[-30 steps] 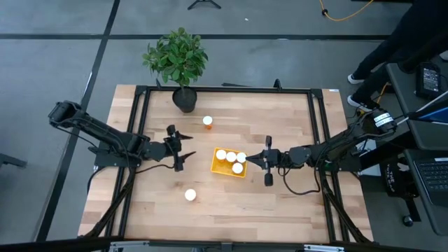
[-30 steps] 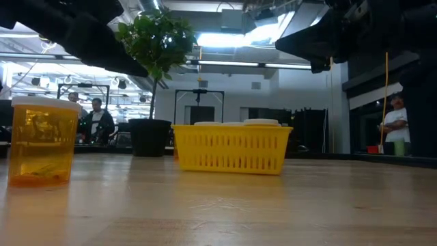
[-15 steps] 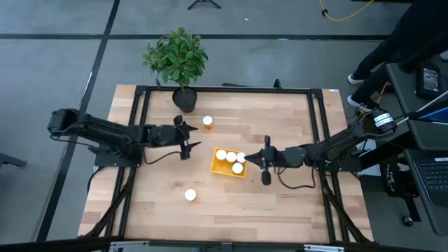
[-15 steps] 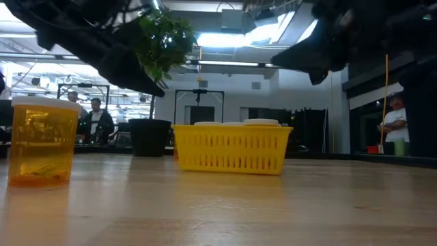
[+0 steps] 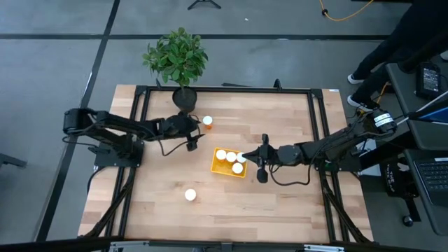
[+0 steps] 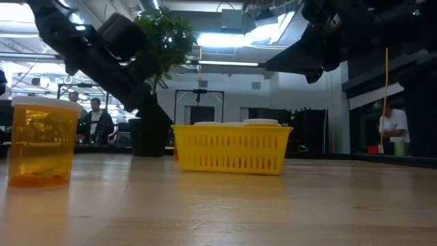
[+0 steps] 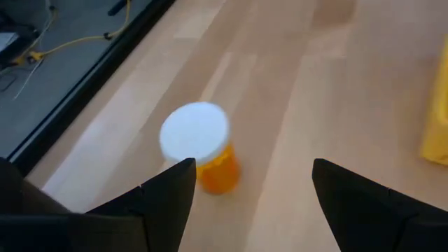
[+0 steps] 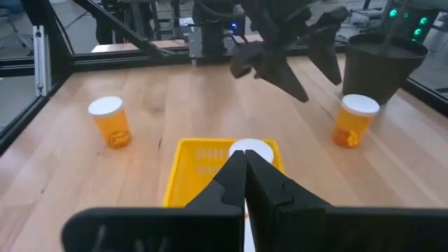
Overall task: Pick and place pill bottles into a basket
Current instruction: Put the top orange pill bottle into the yellow bin
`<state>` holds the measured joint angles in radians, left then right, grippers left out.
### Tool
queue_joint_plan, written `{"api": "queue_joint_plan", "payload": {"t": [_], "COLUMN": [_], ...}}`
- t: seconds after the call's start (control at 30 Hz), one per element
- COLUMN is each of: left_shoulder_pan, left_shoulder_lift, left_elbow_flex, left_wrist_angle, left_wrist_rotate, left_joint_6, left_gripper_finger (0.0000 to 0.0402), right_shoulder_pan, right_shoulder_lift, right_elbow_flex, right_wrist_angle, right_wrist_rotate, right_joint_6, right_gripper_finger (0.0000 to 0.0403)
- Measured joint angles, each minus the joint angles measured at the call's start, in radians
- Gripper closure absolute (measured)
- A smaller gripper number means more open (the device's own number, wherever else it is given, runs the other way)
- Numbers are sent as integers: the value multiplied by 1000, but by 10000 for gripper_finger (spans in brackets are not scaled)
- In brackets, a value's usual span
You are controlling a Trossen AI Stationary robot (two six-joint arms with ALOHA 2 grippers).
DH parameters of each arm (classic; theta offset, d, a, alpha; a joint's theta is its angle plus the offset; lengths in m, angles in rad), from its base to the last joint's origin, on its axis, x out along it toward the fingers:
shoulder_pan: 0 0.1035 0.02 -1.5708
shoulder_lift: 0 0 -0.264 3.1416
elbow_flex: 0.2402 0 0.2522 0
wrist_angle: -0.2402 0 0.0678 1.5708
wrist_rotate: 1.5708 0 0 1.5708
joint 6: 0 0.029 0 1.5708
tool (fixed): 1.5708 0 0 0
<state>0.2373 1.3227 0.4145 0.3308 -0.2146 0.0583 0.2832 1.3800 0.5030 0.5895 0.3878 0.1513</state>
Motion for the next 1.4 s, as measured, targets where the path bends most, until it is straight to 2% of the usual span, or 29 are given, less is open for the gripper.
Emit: {"api": "queue_joint_plan", "payload": {"t": [0.23,0.5,0.83,1.4], "left_shoulder_pan": [69,129,146,159], "left_shoulder_lift": [87,164,274,330], "left_elbow_flex": [0,0,5,60], "left_wrist_angle": [102,195,348,339], "left_wrist_rotate": [-2,72,79,81], "left_joint_6": [7,-32,-34,-18], "left_gripper_finger": [120,121,121,126], "right_shoulder_pan": [0,0,0,0], "right_shoulder_lift": [0,0,0,0], "right_elbow_flex": [0,-1,-2,-2], "right_wrist_angle": [-2,-10,-12,-17], "right_wrist_rotate": [0,0,0,0], "right_joint_6": [-2,-2,-2,-2], "right_gripper_finger": [398,398,398,398]}}
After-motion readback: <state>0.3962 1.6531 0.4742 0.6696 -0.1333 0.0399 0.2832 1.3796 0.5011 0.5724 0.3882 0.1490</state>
